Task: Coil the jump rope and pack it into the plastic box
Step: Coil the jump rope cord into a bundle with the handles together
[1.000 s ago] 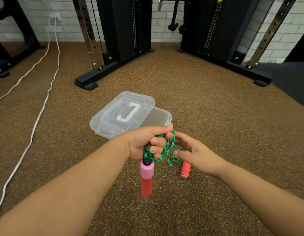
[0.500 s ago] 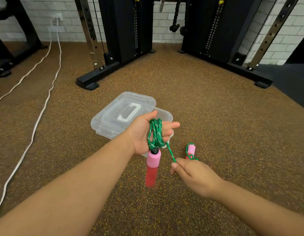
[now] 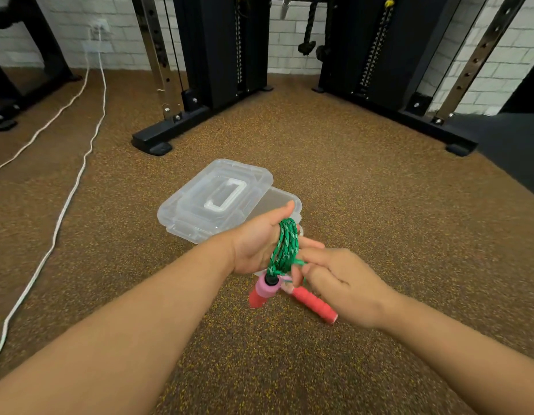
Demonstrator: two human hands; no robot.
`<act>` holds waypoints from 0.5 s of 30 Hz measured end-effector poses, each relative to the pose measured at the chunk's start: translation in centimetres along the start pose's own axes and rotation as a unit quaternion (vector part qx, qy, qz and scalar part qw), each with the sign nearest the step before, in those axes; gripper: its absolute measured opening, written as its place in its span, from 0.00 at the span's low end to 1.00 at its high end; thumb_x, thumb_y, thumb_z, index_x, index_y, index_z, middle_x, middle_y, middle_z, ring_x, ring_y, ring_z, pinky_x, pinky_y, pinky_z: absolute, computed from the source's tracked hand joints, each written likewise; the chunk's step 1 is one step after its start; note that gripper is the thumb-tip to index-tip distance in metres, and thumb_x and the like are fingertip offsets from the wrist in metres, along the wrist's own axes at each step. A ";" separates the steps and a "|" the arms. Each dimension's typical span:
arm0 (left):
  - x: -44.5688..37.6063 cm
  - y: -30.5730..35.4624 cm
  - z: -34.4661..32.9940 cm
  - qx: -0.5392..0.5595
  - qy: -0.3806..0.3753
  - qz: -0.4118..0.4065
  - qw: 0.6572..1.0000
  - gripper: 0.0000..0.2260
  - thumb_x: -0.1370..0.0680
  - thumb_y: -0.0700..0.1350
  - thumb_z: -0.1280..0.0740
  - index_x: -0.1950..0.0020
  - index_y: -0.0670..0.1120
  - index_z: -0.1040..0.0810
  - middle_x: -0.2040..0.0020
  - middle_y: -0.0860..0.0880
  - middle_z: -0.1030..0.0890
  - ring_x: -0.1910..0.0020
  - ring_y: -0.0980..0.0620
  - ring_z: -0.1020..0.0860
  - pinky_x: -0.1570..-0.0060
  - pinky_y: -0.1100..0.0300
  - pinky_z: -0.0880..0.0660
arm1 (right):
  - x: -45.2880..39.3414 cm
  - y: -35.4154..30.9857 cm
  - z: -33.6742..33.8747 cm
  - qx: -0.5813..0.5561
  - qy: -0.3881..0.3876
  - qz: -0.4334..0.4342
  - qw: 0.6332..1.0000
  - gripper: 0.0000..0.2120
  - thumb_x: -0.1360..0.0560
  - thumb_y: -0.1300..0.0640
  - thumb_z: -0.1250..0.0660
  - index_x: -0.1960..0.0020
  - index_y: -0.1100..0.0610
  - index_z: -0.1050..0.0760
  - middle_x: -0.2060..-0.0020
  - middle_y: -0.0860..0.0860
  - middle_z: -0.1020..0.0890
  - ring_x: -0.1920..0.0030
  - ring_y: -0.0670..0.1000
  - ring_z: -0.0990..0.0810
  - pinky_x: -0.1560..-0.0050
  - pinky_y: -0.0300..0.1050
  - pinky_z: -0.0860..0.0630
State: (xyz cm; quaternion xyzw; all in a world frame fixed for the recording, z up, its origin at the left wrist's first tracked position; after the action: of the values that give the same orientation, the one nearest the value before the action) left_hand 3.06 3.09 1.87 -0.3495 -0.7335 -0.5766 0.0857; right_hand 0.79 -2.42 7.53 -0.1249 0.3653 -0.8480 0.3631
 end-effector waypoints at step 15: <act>0.5 -1.7 -2.1 -0.115 -0.140 0.050 0.982 0.48 0.29 0.74 0.59 0.34 0.35 0.29 0.75 0.48 0.28 0.77 0.50 0.29 0.65 0.57 0.30 | -1.5 5.9 3.7 -0.200 0.097 -0.113 0.968 0.15 0.20 0.51 0.42 0.63 0.54 0.28 0.77 0.41 0.32 0.74 0.41 0.34 0.66 0.44 0.32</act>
State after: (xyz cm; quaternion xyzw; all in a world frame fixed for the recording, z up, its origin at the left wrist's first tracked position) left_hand 1.11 1.23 1.49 -0.4708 -0.6483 -0.5977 -0.0299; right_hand 6.71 -6.07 5.98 -0.1524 0.5442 -0.8016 0.1950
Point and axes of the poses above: each hand's wrist, its own x-axis away from the middle knuckle, its own z-axis out of the back of the hand, y = z × x, the point moved 10 cm from there along -x, towards the middle knuckle
